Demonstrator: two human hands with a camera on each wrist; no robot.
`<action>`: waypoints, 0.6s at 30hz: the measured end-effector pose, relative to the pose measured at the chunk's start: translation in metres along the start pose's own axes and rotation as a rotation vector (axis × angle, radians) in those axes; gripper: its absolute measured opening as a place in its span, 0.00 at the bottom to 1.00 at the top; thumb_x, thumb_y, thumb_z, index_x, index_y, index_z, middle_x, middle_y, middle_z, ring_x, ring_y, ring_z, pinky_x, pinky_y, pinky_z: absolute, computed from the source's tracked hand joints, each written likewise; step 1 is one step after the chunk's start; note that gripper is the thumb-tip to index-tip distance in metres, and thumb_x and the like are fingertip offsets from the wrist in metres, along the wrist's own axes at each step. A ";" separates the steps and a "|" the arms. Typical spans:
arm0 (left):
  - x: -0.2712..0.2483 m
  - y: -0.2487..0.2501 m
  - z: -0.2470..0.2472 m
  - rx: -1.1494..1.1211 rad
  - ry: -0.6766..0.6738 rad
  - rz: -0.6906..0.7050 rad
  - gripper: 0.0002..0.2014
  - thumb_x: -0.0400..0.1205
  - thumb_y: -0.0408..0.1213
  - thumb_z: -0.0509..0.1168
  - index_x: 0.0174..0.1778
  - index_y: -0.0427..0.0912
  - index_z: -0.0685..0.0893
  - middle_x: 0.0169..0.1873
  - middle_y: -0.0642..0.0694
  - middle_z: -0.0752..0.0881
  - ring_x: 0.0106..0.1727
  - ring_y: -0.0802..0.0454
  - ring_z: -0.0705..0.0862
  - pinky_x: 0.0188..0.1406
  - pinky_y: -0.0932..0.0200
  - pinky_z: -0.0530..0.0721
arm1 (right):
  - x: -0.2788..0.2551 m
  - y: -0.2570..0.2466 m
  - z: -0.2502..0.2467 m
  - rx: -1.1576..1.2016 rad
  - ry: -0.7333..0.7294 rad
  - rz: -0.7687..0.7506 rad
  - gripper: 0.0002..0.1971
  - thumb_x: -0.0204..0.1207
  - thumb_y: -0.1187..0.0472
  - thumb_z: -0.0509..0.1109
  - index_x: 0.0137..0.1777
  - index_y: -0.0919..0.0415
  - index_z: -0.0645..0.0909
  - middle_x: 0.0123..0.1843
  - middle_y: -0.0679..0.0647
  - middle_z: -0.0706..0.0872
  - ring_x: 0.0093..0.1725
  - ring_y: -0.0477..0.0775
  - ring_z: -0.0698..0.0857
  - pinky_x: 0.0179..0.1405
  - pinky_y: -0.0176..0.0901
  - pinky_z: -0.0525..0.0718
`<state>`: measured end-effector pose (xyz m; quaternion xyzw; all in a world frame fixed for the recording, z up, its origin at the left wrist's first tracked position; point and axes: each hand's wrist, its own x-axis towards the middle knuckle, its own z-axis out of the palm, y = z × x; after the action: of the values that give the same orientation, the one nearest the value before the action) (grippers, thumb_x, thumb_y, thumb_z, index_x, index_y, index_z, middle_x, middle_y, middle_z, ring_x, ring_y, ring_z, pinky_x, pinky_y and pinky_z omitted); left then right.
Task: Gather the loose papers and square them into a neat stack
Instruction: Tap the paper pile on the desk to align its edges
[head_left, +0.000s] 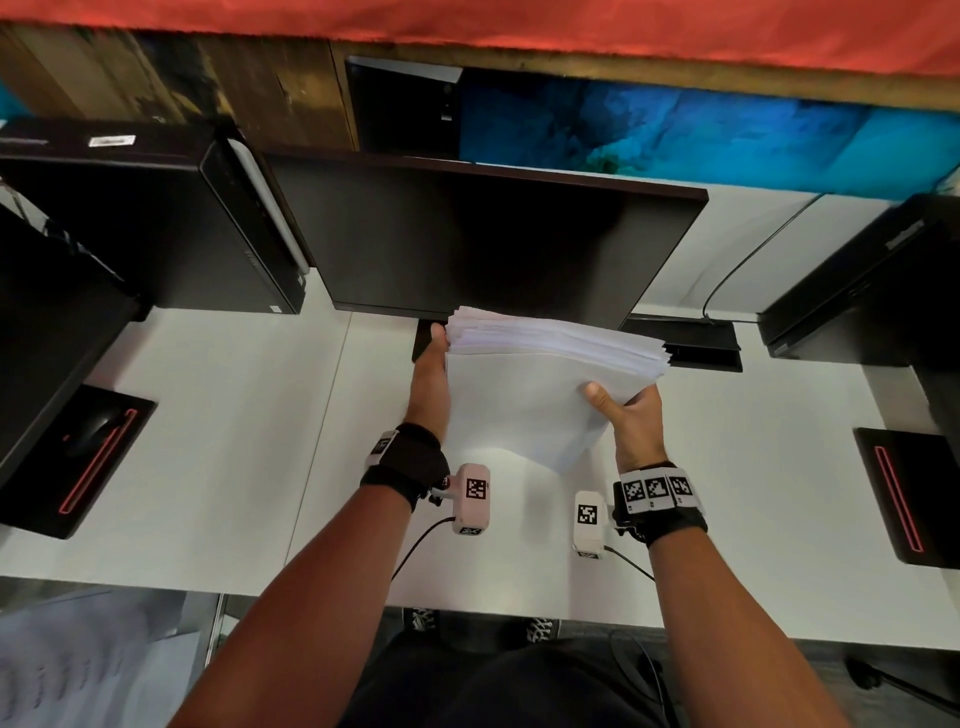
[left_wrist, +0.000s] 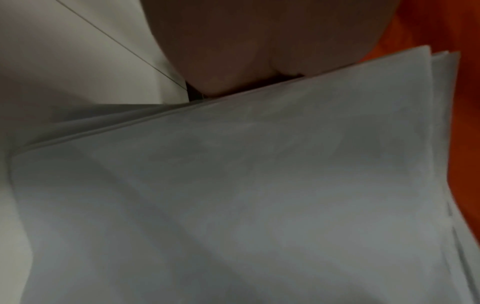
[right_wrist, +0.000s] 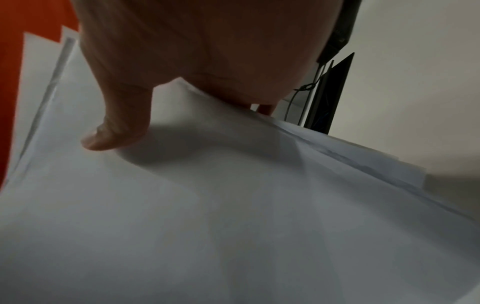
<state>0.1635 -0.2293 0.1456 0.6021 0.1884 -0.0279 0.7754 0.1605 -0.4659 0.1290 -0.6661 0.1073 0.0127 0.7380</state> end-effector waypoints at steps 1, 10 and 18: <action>0.001 0.000 0.000 -0.012 -0.008 -0.018 0.30 0.91 0.58 0.47 0.75 0.42 0.83 0.58 0.46 0.92 0.58 0.58 0.91 0.61 0.60 0.87 | -0.001 -0.001 0.000 0.003 -0.001 -0.001 0.29 0.72 0.70 0.81 0.73 0.67 0.79 0.63 0.58 0.91 0.62 0.56 0.91 0.57 0.45 0.88; -0.011 -0.009 -0.004 -0.057 0.020 0.154 0.36 0.78 0.72 0.60 0.73 0.48 0.79 0.71 0.32 0.82 0.74 0.32 0.79 0.79 0.34 0.75 | -0.013 -0.022 0.023 0.067 0.177 -0.107 0.35 0.75 0.41 0.77 0.76 0.57 0.72 0.72 0.63 0.82 0.70 0.60 0.84 0.69 0.52 0.84; -0.011 -0.030 -0.015 0.227 -0.051 0.255 0.50 0.68 0.42 0.83 0.84 0.47 0.64 0.75 0.45 0.79 0.74 0.52 0.81 0.73 0.52 0.84 | -0.013 -0.028 0.037 0.042 0.285 -0.122 0.20 0.74 0.35 0.70 0.63 0.36 0.74 0.64 0.45 0.84 0.64 0.44 0.84 0.65 0.38 0.81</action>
<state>0.1415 -0.2254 0.1181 0.7038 0.0865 0.0345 0.7043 0.1577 -0.4306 0.1623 -0.6509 0.1706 -0.1289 0.7284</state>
